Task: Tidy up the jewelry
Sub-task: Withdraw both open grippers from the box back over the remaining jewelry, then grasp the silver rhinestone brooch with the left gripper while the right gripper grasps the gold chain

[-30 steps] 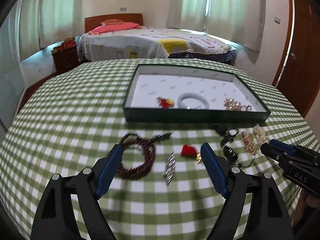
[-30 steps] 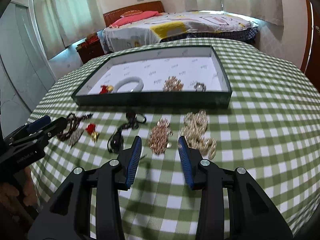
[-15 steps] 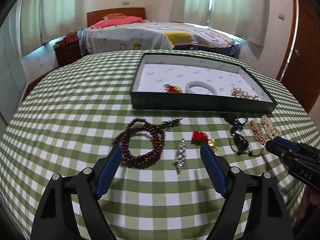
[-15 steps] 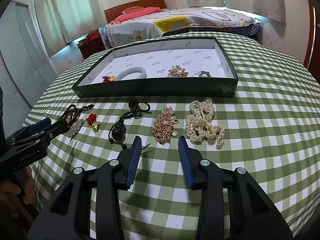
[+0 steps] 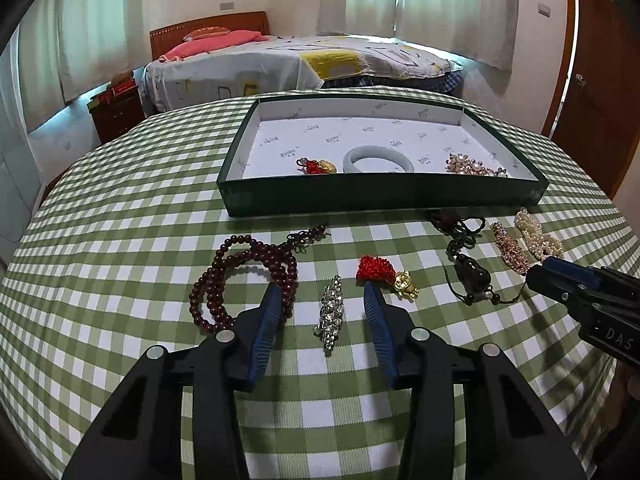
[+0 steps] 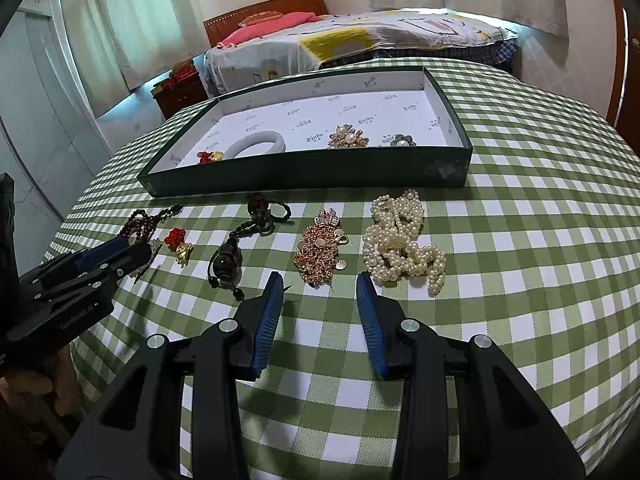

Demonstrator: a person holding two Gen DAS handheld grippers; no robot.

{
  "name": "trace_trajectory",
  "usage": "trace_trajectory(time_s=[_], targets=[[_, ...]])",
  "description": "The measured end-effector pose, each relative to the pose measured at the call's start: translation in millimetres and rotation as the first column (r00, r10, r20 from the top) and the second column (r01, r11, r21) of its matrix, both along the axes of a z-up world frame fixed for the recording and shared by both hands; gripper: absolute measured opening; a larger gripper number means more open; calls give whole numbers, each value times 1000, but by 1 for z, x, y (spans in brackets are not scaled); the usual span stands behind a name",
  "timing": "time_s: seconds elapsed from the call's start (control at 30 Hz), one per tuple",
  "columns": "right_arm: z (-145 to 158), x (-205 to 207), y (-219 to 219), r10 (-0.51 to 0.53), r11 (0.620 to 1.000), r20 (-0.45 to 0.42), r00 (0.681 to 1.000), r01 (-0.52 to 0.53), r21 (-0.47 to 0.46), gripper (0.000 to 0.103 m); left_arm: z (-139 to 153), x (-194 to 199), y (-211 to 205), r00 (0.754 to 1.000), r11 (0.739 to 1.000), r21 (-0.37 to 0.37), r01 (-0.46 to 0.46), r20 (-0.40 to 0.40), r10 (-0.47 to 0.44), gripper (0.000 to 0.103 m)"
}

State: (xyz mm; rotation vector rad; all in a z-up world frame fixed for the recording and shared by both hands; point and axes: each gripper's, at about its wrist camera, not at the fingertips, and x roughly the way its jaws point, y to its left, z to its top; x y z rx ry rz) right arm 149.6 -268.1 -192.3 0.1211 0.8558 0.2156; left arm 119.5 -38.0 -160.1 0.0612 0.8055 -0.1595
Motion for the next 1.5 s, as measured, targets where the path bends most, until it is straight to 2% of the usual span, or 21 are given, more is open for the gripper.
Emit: trace_trajectory(time_s=[0.23, 0.3, 0.47, 0.63, 0.7, 0.77, 0.87, 1.1, 1.27, 1.5], targets=[[0, -1, 1, -3, 1000, 0, 1000, 3, 1, 37, 5, -3, -1, 1000, 1000, -14, 4, 13, -4, 42], [0, -1, 0, -1, 1000, 0, 1000, 1, 2, 37, 4, -2, -2, 1000, 1000, -18, 14, 5, -13, 34], [0, -1, 1, -2, 1000, -1, 1000, 2, 4, 37, -6, 3, -1, 999, 999, -30, 15, -44, -16, 33], [0, -1, 2, -2, 1000, -1, 1000, 2, 4, 37, -8, 3, -3, 999, 1000, -11, 19, -32, -19, 33], [0, -1, 1, -2, 1000, -1, 1000, 2, 5, 37, -8, 2, -4, 1000, 1000, 9, 15, -23, -15, 20], [0, 0, 1, -2, 1000, -1, 1000, 2, 4, 37, -8, 3, -3, 1000, 1000, 13, 14, -22, -14, 13], [0, 0, 2, -1, 1000, -2, 1000, 1, 3, 37, -8, 4, 1, 1000, 1000, -18, 16, -25, -17, 12], [4, 10, 9, 13, 1000, 4, 1000, -13, -11, 37, -1, 2, 5, 1000, 1000, -24, 1, -4, -1, 12], [5, 23, 16, 18, 998, 6, 1000, -17, -61, 37, 7, 2, 8, 1000, 1000, -30, -5, 21, 6, 12], [0, 32, 24, 30, 992, -12, 999, -31, -119, 37, 9, 7, 15, 1000, 999, -43, -24, 16, 25, 12]])
